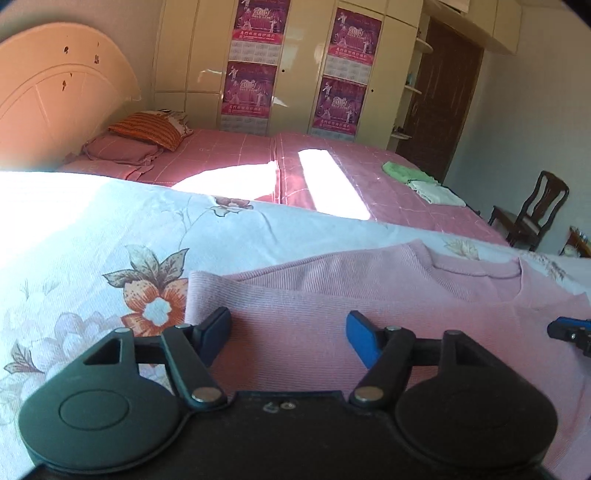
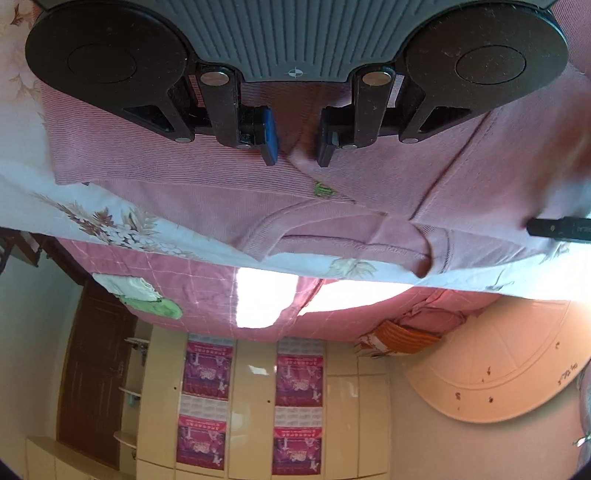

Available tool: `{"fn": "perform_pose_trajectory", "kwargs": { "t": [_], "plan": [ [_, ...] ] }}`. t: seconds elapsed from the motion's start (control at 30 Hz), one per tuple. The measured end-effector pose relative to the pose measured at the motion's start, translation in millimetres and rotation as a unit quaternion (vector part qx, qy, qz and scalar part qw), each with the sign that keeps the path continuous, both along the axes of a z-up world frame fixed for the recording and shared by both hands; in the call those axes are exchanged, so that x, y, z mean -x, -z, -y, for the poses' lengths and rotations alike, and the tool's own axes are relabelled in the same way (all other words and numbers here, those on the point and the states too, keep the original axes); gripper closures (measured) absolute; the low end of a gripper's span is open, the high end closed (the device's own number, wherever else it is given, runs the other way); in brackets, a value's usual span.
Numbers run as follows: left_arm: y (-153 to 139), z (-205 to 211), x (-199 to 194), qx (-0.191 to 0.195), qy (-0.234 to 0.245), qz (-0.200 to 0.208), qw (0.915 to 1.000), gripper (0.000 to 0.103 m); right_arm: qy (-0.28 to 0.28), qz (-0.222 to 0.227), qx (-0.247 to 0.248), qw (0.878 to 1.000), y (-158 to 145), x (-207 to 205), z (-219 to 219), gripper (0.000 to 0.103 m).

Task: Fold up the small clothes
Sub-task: 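Grasp the hem with both grippers and lift it toward the collar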

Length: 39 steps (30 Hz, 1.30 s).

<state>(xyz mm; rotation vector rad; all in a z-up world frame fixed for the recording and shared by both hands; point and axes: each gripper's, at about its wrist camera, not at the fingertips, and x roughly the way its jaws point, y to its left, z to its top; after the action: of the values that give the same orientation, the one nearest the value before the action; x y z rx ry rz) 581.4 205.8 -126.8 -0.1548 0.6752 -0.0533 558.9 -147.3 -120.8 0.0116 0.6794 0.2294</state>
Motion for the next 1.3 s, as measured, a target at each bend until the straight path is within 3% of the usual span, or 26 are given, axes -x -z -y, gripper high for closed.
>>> {"fn": "perform_pose_trajectory", "kwargs": {
  "t": [0.07, 0.1, 0.13, 0.2, 0.27, 0.33, 0.47, 0.57, 0.63, 0.7, 0.8, 0.9, 0.93, 0.97, 1.03, 1.1, 1.2, 1.3],
  "plan": [
    [-10.2, 10.1, 12.8, -0.02, -0.017, 0.005, 0.9996, 0.038, 0.001, 0.002, -0.001, 1.0, -4.7, 4.2, 0.8, 0.08],
    [-15.9, 19.4, 22.2, -0.021, -0.015, 0.016, 0.9995, 0.031, -0.004, 0.016, -0.005, 1.0, -11.3, 12.5, -1.5, 0.08],
    [-21.9, 34.9, 34.2, -0.008, 0.011, 0.039, 0.9992, 0.023, -0.014, 0.028, -0.015, 0.999, -16.8, 19.0, -5.5, 0.08],
    [-22.6, 73.0, 49.5, -0.006, 0.056, 0.054, 0.997, 0.018, -0.039, 0.032, -0.037, 0.998, -21.7, 27.5, -16.8, 0.08],
    [-14.6, 113.6, 52.5, -0.035, 0.094, 0.044, 0.994, 0.018, -0.066, 0.015, -0.032, 0.997, -16.5, 30.8, -38.1, 0.08],
    [2.1, 138.2, 54.2, -0.069, 0.101, 0.021, 0.9923, 0.019, -0.078, -0.001, -0.01, 0.997, -4.1, 34.2, -49.8, 0.08],
    [4.2, 105.6, 79.9, -0.055, 0.061, 0.02, 0.9964, 0.015, -0.065, 0.002, -0.001, 0.998, -4.9, 46.5, -25.7, 0.08],
    [2.1, 63.0, 109.2, -0.095, -0.003, 0.012, 0.9954, 0.014, -0.034, 0.003, 0.02, 0.999, -5.6, 65.1, 10.1, 0.08],
    [4.3, 41.8, 116.1, -0.078, -0.025, -0.001, 0.9966, 0.014, -0.02, -0.008, 0.007, 1.0, -0.4, 68.4, 28.3, 0.08],
    [-6.9, 38.9, 116.0, -0.067, -0.049, 0.003, 0.9965, 0.022, -0.013, -0.01, 0.0, 1.0, -3.3, 67.6, 28.1, 0.08],
    [-21.0, 51.3, 119.3, -0.039, -0.034, 0.032, 0.9982, 0.016, -0.011, 0.019, -0.018, 1.0, -19.1, 78.8, 20.6, 0.08],
    [-12.4, 77.6, 114.6, -0.064, 0.015, 0.016, 0.9977, 0.014, -0.036, -0.005, -0.013, 0.999, -8.6, 84.8, 7.8, 0.08],
    [-1.9, 86.5, 110.6, -0.084, 0.027, -0.01, 0.9961, 0.012, -0.038, -0.006, -0.001, 0.999, -1.5, 85.7, 4.7, 0.08],
    [4.8, 92.2, 111.0, -0.102, 0.028, -0.015, 0.9943, 0.012, -0.04, 0.0, 0.004, 0.999, -2.0, 87.8, 4.3, 0.08],
    [-3.5, 93.3, 116.5, -0.099, 0.026, -0.005, 0.9947, 0.018, -0.037, 0.001, 0.0, 0.999, -10.1, 89.6, 7.2, 0.08],
    [-6.1, 93.5, 120.9, -0.101, 0.026, 0.005, 0.9946, 0.015, -0.033, 0.025, -0.004, 0.999, -17.6, 95.0, 12.2, 0.08],
    [2.1, 92.6, 118.6, -0.103, 0.02, -0.015, 0.9944, 0.013, -0.033, -0.014, 0.0, 0.999, -1.5, 86.4, 15.8, 0.08],
    [2.9, 93.2, 116.7, -0.106, 0.014, -0.019, 0.994, 0.011, -0.035, -0.013, 0.002, 0.999, -2.1, 87.4, 16.4, 0.08]
  ]
}}
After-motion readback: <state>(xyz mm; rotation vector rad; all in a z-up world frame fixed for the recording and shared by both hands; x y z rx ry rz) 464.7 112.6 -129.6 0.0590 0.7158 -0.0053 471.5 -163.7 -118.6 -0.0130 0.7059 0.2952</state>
